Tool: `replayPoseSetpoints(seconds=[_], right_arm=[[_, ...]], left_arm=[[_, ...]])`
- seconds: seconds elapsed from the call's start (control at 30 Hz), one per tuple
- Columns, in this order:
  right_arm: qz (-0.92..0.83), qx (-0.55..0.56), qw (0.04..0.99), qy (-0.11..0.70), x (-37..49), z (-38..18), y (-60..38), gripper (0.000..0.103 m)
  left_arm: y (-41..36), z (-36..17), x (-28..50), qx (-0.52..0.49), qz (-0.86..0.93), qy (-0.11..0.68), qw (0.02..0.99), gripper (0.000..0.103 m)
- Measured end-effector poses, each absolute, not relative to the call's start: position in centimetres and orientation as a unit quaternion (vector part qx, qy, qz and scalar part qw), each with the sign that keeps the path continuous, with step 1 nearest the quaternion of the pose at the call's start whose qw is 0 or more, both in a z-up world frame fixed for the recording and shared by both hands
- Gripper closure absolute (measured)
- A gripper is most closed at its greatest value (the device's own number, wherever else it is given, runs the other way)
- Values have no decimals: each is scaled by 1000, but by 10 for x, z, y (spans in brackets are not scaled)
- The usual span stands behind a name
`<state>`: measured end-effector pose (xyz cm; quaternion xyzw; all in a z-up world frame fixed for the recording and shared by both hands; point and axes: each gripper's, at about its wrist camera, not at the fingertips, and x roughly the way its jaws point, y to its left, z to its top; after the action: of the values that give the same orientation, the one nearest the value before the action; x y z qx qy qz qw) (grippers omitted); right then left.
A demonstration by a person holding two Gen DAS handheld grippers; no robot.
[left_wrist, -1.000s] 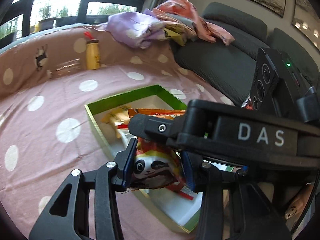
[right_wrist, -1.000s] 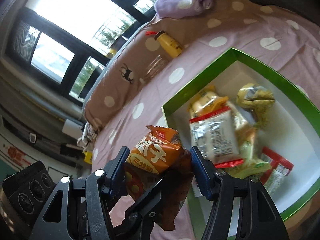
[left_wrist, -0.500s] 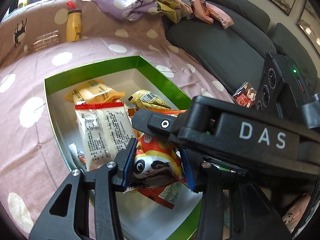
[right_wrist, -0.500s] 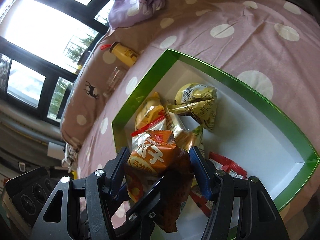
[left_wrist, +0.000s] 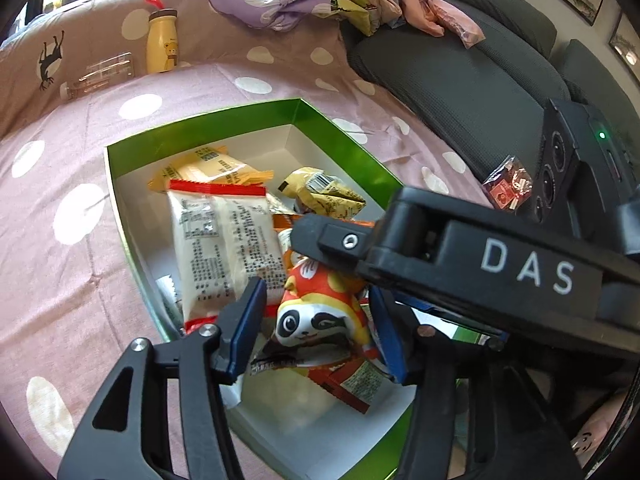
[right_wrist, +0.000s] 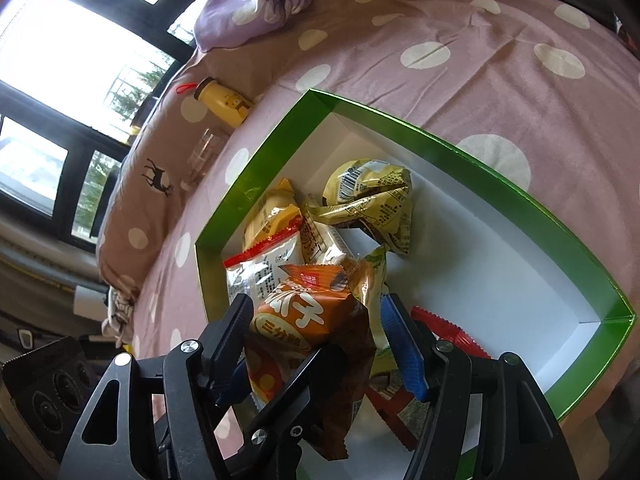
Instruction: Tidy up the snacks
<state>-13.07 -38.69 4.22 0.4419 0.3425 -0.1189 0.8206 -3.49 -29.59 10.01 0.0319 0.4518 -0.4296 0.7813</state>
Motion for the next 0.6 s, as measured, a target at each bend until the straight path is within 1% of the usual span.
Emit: replayPoseSetpoints(seconds=[0.03,0.13,0.2,0.27,0.3,0.33,0.53,0.6], right_arm=[[-122,441,820,343,-131,43,-387,35],[-132,440,822,338,-135,45,-387,34],[-136,439,823,334,-138,48,-387,33],[-141,434,827,328,-141,53,-385,32],[-142,431,831,323,-143,56,-383,29],[-142,426,834,319,-144,59,-381,25],[-148,403,856,289,-156,82,-371,18],[-151,393,862,280,-161,89,-367,17]], left_arm=[[-294,102,-35,30,-428,449,784,38],[-285,112,-37,29,-419,430,799,21],[-280,121,-40,32,-413,414,810,12],[-275,130,-44,36,-409,400,820,11],[-273,133,-45,38,-406,396,823,7],[-271,137,-47,41,-400,393,827,0],[-260,158,-59,49,-381,365,848,1],[-256,164,-62,49,-380,358,851,1]])
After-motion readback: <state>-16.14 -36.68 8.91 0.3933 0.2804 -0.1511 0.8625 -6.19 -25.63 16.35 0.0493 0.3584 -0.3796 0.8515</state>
